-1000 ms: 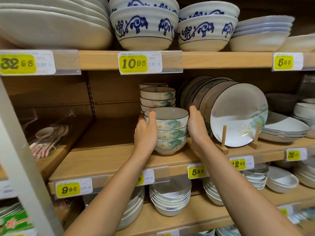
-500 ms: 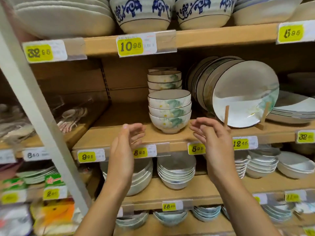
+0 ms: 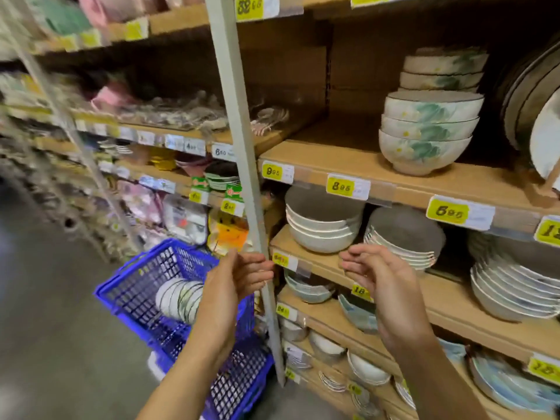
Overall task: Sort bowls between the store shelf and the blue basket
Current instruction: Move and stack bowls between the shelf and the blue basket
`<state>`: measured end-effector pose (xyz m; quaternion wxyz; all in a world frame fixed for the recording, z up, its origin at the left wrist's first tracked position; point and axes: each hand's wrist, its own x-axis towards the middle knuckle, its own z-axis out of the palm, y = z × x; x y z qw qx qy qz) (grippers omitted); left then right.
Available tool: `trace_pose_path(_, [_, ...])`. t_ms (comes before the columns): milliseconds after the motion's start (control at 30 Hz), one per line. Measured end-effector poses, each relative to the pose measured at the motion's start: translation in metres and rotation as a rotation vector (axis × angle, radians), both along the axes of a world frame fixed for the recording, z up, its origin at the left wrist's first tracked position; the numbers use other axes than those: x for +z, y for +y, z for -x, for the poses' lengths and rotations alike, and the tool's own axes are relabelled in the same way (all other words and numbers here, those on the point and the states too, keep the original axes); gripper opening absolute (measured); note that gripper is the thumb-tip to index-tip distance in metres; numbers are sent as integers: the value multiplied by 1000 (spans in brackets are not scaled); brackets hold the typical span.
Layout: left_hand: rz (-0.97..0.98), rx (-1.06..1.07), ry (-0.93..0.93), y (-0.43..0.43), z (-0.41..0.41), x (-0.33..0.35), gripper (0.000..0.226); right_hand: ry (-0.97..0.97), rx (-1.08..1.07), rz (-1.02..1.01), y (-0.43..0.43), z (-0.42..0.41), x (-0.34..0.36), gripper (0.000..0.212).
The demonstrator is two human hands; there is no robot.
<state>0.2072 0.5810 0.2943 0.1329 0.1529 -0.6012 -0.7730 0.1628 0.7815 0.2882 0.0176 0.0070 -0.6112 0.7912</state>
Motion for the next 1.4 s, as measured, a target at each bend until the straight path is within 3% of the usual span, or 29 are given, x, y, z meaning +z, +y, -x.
trace_pose_path(333, [53, 266, -117, -113, -81, -21, 42, -145, 328, -159, -127, -34, -28, 25])
trace_pose_path(733, [-10, 330, -289, -278, -131, -74, 35, -244, 290, -291, -270, -37, -83, 21])
trace_pose_path(1067, [-43, 257, -380, -342, -98, -108, 29, -332, 239, -348, -320, -9, -120, 18])
trace_pose_path(1400, [139, 166, -473, -375, -7, -119, 29, -422, 197, -284, -354, 90, -161, 15])
